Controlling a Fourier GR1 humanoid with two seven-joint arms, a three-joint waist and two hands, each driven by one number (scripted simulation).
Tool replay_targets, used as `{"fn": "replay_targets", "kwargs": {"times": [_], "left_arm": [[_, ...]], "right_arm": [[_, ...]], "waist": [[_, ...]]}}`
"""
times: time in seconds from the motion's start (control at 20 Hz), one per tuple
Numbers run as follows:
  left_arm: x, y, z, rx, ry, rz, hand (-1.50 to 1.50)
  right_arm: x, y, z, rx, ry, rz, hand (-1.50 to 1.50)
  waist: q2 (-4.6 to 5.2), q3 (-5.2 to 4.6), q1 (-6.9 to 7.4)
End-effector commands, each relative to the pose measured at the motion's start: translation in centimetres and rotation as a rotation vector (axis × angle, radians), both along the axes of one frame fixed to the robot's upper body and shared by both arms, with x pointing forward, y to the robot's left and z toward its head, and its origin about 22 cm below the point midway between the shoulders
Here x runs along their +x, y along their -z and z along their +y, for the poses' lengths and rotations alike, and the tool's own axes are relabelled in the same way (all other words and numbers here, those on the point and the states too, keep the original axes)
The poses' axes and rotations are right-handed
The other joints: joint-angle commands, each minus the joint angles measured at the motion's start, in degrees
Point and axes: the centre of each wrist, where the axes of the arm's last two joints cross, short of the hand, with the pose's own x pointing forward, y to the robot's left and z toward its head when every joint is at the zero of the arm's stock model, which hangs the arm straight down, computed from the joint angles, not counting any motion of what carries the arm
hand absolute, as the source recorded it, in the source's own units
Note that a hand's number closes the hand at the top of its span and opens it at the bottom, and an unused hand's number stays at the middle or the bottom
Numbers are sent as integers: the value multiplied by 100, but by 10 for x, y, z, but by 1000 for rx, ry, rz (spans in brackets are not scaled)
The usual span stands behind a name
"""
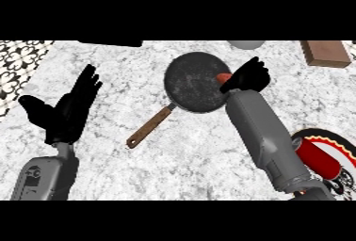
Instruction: Pick the sweet potato from the plate and place it in the pan
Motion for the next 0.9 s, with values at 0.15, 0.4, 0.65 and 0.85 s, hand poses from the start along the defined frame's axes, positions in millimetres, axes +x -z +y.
{"fn": "replay_targets", "kwargs": {"times": [0.15,0.4,0.65,0.85], "left_arm": [[5,-7,12,0,-26,21,0],[3,-6,8,-6,-40,25,0],[-7,8,16,0,-61,47,0],[-9,6,25,4,-80,45,0]], "right_arm": [[-7,5,4,158,131,-337,-150],[-14,3,-2,260,158,-579,-150],[-35,15,5,349,141,-720,-150],[-66,20,25,434,46,-777,-150]], "waist": [[-96,-1,-128],[-164,1,-263],[-247,-9,-315],[-288,-8,-385]]}}
